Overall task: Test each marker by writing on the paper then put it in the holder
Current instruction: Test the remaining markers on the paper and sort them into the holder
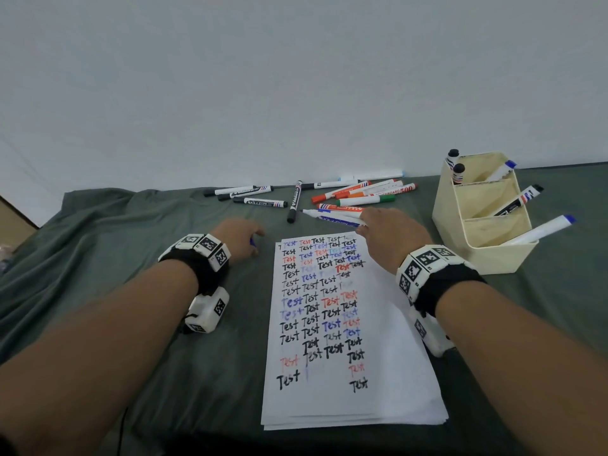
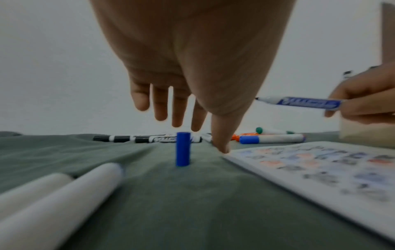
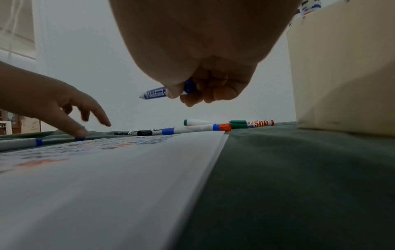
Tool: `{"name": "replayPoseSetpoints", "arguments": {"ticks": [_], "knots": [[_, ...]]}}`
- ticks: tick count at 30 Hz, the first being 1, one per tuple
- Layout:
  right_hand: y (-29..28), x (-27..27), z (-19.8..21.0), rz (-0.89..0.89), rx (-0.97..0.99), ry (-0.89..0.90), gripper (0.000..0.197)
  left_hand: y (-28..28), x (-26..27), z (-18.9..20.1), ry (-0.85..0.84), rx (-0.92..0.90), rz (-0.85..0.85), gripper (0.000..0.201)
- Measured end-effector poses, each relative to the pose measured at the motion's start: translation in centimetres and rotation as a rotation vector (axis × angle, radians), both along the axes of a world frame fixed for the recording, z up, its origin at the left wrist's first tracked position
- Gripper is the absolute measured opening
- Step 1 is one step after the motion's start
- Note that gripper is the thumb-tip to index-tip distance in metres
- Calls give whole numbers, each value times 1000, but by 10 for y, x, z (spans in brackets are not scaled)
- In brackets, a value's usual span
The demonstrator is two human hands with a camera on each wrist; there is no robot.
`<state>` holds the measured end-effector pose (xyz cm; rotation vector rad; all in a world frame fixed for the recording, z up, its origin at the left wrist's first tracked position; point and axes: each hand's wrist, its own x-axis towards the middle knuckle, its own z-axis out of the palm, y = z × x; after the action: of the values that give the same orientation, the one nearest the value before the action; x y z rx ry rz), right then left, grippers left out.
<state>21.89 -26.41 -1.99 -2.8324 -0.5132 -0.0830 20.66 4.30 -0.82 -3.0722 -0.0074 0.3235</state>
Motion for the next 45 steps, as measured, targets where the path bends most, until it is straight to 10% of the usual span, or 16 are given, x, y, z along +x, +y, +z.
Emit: {"name": "replayPoseSetpoints", "arguments": {"ticks": [5,11,19,27,38,45], "knots": [[-1,2,0,-23,36,17,14,-30,-20,9,-203,176,-40,68],[-1,0,3,16,31,12,20,-71,-59,-22,182,44,-118,124],[0,-5,7,58,146,-74,16,-67,-60,-46,313,-58,-55,129],[-24,-16,25,-42,530,-85,16,-67,-58,-51,278,-90,-34,132],[-16,-22,26,-394,1789,417,18,-69,-60,-46,283,-97,-26,133],[-16,-27,-14,-510,1765,494,27,-71,-60,-44,282,-96,-19,134]]}}
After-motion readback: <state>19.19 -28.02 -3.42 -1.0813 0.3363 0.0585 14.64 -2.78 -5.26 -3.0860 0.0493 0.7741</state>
